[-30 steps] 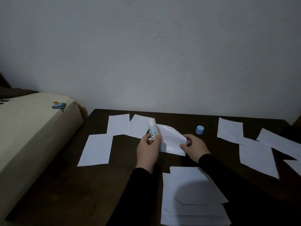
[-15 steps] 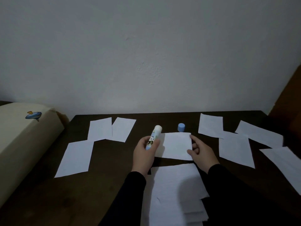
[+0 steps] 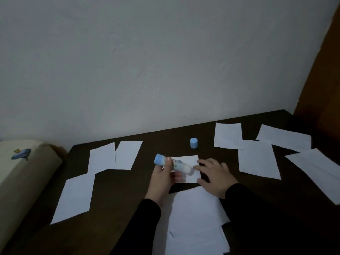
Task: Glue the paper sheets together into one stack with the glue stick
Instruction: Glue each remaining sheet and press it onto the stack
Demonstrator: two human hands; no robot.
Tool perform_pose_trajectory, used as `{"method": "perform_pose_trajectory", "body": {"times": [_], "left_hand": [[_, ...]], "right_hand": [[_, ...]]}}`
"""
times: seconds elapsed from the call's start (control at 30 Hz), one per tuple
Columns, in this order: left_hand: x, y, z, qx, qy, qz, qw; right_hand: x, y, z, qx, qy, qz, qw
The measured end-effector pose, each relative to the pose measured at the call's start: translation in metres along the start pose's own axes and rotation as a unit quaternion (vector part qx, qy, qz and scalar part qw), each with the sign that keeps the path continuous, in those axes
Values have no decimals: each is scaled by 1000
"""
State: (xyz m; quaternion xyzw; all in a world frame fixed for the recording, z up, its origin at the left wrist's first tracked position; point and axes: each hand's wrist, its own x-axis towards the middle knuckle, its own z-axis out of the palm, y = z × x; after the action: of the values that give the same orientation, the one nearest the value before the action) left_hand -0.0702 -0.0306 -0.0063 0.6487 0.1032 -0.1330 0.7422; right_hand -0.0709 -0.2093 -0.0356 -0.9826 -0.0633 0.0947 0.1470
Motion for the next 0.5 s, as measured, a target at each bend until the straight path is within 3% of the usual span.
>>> {"method": "perform_pose_trajectory", "body": {"times": [0.1,0.27,0.5], "left_hand": [[-2,-4,9,40,-28,0,999],[-12,-10,23,246,-41,122,961],[-19,-13,26,306,-66,157,937]], "right_hand": [[-1,1,0,-2,-6,-5,1000],[-3,1,6,4,10,-7,1000],[-5,-4,8,0,11,2,1000]]}}
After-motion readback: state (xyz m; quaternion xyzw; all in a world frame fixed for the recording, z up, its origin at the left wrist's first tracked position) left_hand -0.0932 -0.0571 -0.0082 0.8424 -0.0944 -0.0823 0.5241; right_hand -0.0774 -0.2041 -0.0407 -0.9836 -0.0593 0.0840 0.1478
